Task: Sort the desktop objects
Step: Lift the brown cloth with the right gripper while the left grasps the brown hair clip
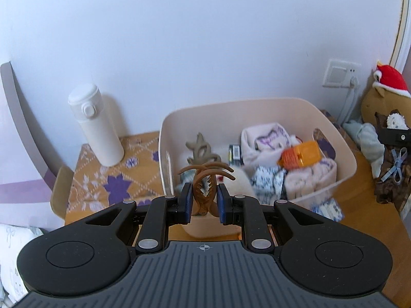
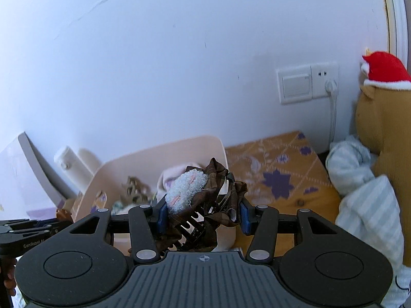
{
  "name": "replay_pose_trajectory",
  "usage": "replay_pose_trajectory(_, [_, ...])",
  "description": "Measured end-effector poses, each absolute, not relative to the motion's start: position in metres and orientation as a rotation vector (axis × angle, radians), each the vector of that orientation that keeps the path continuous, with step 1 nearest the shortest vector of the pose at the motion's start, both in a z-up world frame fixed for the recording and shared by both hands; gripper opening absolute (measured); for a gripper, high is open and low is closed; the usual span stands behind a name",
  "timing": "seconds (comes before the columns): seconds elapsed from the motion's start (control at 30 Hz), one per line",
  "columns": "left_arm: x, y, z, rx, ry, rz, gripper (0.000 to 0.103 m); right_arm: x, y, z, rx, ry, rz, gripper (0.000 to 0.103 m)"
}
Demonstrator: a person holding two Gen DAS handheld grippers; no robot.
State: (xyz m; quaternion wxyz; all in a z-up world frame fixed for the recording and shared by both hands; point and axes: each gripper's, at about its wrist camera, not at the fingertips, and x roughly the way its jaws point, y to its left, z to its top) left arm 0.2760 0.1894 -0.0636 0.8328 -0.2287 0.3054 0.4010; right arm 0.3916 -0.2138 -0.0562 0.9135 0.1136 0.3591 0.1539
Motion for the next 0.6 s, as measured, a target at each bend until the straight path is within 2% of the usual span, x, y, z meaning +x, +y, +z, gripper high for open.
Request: replay_pose_trajectory(0.6, [0.316, 0.237, -0.055, -0.51, 0.597, 0.856, 0.02, 0.442, -0.158, -0.038, 0.208, 0.654, 0.363, 0.049])
